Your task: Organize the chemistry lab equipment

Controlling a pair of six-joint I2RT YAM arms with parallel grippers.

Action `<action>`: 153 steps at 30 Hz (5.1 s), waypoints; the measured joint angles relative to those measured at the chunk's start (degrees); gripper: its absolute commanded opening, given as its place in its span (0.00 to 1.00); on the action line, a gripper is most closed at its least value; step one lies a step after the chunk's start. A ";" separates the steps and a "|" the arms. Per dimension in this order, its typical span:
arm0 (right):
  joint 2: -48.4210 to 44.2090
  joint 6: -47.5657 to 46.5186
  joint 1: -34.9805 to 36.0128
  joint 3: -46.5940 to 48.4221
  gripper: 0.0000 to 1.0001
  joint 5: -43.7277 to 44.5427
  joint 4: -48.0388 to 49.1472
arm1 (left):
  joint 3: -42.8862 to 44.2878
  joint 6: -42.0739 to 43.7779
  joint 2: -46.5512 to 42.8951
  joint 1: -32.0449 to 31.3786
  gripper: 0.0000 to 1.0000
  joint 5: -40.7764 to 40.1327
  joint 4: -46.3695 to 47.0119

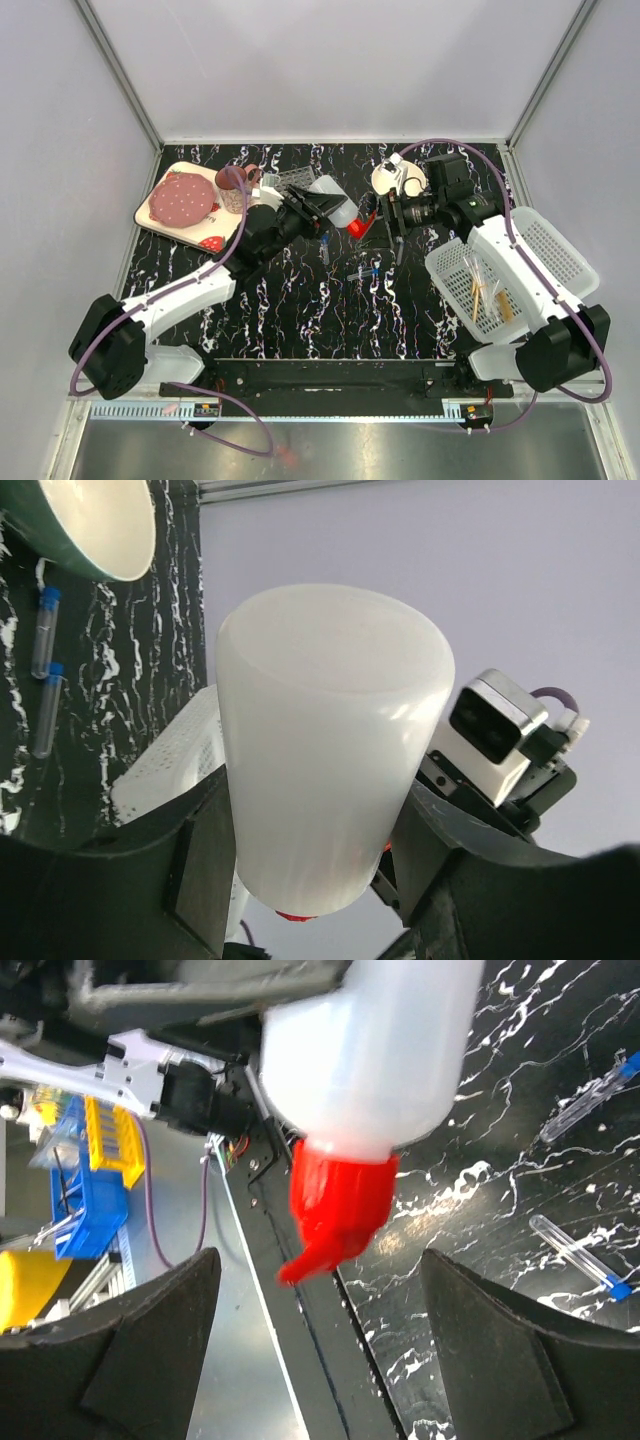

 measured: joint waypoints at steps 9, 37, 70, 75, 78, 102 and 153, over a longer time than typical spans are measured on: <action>1.49 4.02 1.66 -0.28 0.70 5.92 4.17 | 2.75 -3.65 2.56 -4.33 0.34 -5.22 -0.42; -5.55 -11.96 -10.49 -0.26 0.08 8.37 -9.75 | 4.11 12.24 -11.80 8.20 0.99 0.72 -18.05; -16.63 -33.99 -46.40 0.96 0.08 24.46 -30.77 | -0.22 36.41 -24.20 27.80 0.99 27.47 -43.54; -14.49 -37.46 -50.86 -1.29 0.09 24.87 -31.52 | -1.46 37.22 -24.76 27.80 0.99 27.71 -45.18; -13.99 -39.10 -52.26 -3.17 0.09 24.98 -31.67 | -1.62 37.70 -24.79 27.80 0.99 27.74 -45.97; -11.58 -43.47 -54.73 -12.13 0.13 26.45 -30.36 | -2.05 39.95 -24.76 28.33 0.99 27.85 -47.60; -8.79 -46.82 -54.73 -13.40 0.17 21.68 -31.01 | -2.69 39.93 -25.42 28.41 0.99 28.98 -47.69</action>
